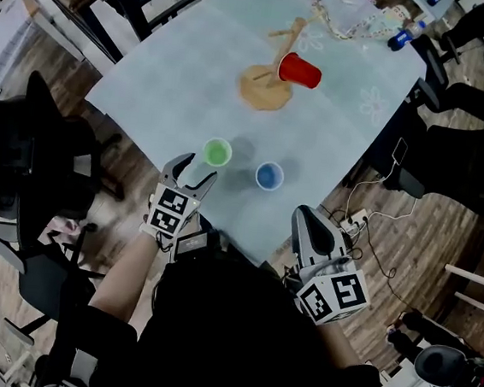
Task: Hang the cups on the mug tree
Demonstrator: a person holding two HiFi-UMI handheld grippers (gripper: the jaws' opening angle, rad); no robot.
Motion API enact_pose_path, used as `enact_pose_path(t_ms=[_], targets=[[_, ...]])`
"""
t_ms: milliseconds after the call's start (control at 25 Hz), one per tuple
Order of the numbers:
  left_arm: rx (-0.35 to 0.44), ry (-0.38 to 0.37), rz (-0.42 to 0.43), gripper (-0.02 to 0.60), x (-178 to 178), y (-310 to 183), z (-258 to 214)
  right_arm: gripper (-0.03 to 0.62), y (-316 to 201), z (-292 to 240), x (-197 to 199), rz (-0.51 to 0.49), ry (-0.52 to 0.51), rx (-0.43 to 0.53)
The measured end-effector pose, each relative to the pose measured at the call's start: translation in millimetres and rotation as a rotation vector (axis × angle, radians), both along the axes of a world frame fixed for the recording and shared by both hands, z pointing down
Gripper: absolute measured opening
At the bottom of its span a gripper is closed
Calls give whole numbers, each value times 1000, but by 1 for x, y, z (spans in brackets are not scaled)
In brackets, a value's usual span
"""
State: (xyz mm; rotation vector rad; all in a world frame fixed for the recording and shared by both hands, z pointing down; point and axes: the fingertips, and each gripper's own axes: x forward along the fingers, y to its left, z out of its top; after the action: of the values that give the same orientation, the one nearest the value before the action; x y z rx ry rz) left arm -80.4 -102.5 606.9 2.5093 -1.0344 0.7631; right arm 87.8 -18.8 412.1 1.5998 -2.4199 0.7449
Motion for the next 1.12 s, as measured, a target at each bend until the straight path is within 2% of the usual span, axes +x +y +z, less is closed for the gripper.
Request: enact_pose_path(t_ms=[160, 520, 1120], targets=[[-23, -44, 14, 281, 3, -3, 29, 37, 4, 6, 0, 17, 29, -22], [-34, -55, -2, 281, 20, -16, 62, 37, 9, 16, 4, 39, 47, -57], [-57, -67, -52, 279, 25, -29, 72, 37, 12, 12, 1, 19, 75, -42]])
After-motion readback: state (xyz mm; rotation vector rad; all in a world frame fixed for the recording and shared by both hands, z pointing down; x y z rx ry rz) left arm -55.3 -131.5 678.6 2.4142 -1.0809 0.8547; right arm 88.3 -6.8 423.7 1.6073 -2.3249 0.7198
